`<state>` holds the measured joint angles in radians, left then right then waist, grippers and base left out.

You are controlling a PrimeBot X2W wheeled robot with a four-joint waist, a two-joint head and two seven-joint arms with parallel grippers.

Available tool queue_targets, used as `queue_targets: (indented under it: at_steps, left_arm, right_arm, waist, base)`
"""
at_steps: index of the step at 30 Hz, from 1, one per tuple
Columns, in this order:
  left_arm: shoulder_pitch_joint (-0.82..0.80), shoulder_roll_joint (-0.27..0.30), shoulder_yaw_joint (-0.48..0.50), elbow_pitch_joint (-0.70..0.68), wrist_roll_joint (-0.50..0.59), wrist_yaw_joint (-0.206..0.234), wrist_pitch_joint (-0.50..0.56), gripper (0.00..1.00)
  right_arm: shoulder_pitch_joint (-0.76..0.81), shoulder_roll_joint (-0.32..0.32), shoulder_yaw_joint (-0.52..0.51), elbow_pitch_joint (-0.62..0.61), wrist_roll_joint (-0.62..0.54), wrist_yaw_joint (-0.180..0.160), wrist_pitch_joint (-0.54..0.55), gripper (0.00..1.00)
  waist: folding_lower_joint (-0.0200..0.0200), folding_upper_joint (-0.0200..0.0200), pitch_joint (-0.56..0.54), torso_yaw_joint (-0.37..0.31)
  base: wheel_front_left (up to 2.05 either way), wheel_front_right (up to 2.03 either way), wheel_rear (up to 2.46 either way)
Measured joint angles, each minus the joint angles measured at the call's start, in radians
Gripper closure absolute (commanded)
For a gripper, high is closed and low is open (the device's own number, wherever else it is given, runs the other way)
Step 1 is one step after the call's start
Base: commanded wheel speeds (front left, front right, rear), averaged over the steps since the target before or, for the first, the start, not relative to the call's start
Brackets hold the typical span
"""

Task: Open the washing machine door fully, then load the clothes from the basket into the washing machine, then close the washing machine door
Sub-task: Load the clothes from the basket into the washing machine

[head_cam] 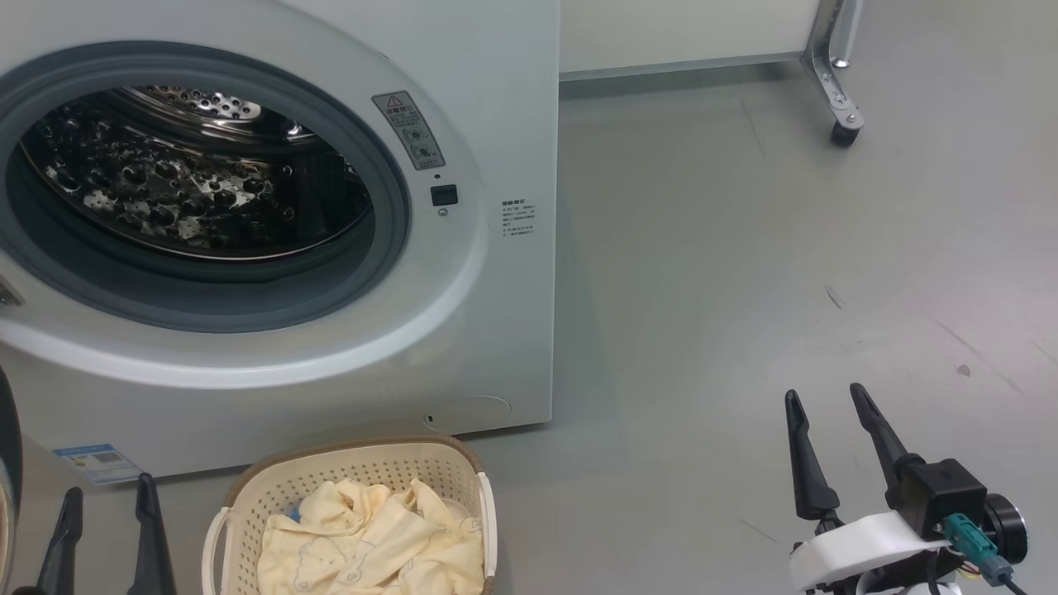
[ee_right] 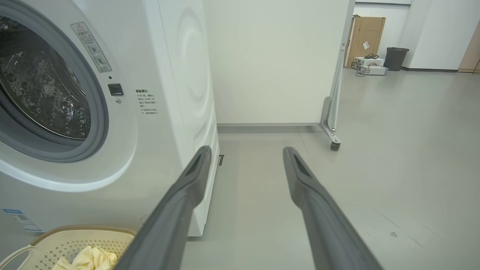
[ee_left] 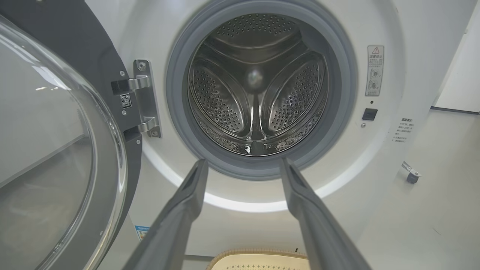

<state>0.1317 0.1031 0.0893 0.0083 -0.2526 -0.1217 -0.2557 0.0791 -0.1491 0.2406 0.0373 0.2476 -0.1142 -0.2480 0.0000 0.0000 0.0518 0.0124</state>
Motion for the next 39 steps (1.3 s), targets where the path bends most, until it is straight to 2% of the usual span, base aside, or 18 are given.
queue_targets:
  at_steps: [39]
  left_arm:
    - [0.006,-0.001,-0.045,0.011,0.0,0.0,0.0,0.0]
  right_arm:
    - [0.0,0.001,0.008,0.024,0.007,0.0,0.0,0.0]
  waist:
    - [0.0,0.0,-0.003,0.004]
  base:
    - [0.02,-0.02,0.0]
